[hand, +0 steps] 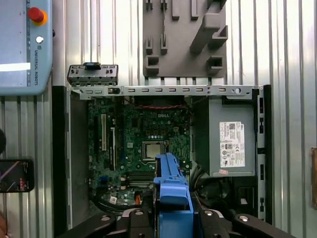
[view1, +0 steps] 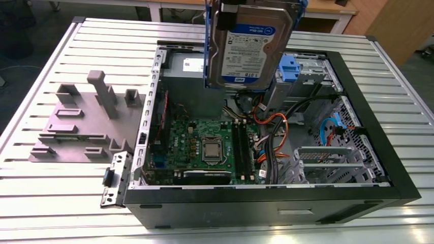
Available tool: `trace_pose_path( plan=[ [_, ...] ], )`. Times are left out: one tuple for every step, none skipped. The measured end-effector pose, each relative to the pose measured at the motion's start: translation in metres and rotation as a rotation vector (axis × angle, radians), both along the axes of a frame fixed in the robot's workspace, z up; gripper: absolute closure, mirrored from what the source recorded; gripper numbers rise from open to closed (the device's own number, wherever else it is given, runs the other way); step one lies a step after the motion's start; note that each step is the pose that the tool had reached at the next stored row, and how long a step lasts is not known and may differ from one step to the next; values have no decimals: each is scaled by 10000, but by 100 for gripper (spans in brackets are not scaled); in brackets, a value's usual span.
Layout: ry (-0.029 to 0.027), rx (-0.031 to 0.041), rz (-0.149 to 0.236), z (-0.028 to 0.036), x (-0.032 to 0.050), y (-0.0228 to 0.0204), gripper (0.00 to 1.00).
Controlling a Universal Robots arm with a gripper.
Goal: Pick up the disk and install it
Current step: 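Insert the disk into the insertion slot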
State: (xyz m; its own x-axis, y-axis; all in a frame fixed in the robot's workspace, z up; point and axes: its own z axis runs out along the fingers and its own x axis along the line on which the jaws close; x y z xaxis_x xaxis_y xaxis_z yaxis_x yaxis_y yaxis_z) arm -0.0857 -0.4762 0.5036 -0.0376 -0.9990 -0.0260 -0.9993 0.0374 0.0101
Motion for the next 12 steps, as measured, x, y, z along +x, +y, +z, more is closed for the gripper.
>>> trace_pose_path(
  plan=[
    [8, 0, -2, 0, 34, 0, 63],
    [15, -1, -2, 0, 69, 0, 63],
    [19, 0, -1, -1, 103, 0, 63],
    [20, 0, 0, -1, 127, 0, 63],
    [20, 2, 0, -3, 140, -1, 63],
    [21, 2, -1, -4, 145, -1, 63],
    [21, 0, -1, -5, 148, -3, 63],
    [22, -2, -1, -6, 149, -7, 63],
    [21, -1, -1, -9, 150, -21, 63],
    [21, 0, -1, -13, 150, -43, 63],
    [21, -1, -1, -15, 151, -71, 63],
    [21, -1, -1, -18, 150, -102, 63]
  ],
)
